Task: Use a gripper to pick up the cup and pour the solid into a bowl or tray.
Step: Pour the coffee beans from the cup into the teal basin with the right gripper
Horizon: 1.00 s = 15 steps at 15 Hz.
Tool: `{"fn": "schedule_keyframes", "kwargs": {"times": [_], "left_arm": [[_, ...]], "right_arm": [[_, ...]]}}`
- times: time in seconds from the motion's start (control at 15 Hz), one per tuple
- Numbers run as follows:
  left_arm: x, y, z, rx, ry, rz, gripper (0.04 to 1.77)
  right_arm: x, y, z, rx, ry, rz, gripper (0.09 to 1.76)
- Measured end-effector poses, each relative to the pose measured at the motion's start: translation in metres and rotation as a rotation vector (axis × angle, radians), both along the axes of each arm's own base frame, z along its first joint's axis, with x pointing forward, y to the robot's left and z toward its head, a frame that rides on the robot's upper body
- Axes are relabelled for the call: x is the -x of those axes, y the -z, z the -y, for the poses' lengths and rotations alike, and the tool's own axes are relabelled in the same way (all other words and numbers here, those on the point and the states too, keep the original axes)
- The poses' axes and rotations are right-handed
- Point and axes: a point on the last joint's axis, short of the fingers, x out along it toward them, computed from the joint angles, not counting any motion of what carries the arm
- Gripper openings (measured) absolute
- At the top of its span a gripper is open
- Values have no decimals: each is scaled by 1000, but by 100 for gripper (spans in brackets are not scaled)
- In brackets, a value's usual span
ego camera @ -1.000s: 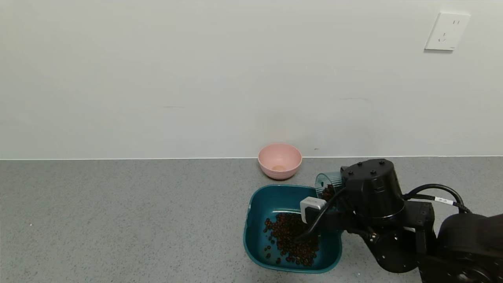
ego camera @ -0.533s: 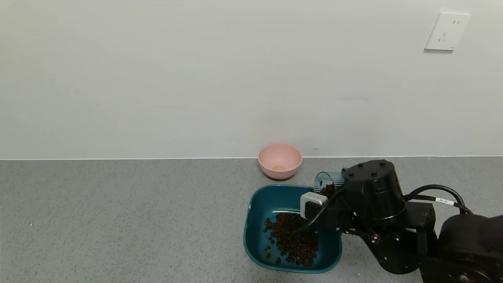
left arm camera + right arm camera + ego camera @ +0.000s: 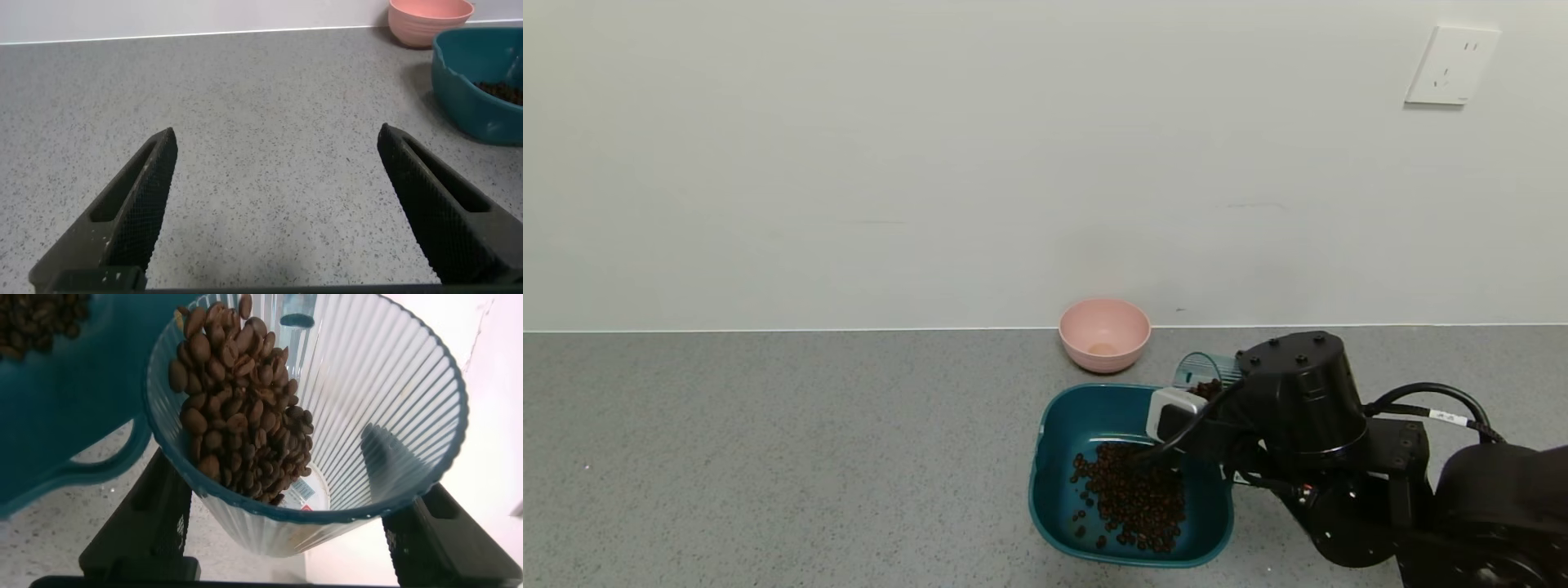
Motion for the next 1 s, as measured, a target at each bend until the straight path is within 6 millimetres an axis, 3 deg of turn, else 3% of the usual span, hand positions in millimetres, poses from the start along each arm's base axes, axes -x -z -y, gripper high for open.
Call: {"fn": "schedule_keyframes", "kwargs": {"times": [0.27,1.0], "left_arm": [[0,0,0,0,0,0,176],[0,0,0,0,0,0,176]], "right_arm": [[-10,-4,15,-45,54,12,135],[-35,-4,67,-441,94,-69,135]]}}
